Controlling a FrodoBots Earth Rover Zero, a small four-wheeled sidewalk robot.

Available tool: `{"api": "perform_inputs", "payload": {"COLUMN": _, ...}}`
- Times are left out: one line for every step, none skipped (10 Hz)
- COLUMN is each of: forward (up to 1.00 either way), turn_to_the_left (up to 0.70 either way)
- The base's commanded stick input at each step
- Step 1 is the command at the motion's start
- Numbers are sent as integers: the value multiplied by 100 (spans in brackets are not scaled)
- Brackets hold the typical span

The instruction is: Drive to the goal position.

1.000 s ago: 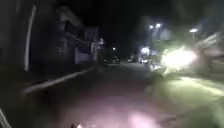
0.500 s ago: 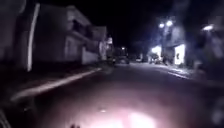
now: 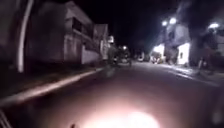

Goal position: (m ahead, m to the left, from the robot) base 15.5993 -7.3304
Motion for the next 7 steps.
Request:
{"api": "perform_inputs", "payload": {"forward": 100, "turn_to_the_left": -27}}
{"api": "perform_inputs", "payload": {"forward": 100, "turn_to_the_left": -27}}
{"api": "perform_inputs", "payload": {"forward": 100, "turn_to_the_left": -27}}
{"api": "perform_inputs", "payload": {"forward": 100, "turn_to_the_left": -27}}
{"api": "perform_inputs", "payload": {"forward": 100, "turn_to_the_left": -27}}
{"api": "perform_inputs", "payload": {"forward": 100, "turn_to_the_left": -27}}
{"api": "perform_inputs", "payload": {"forward": 100, "turn_to_the_left": -27}}
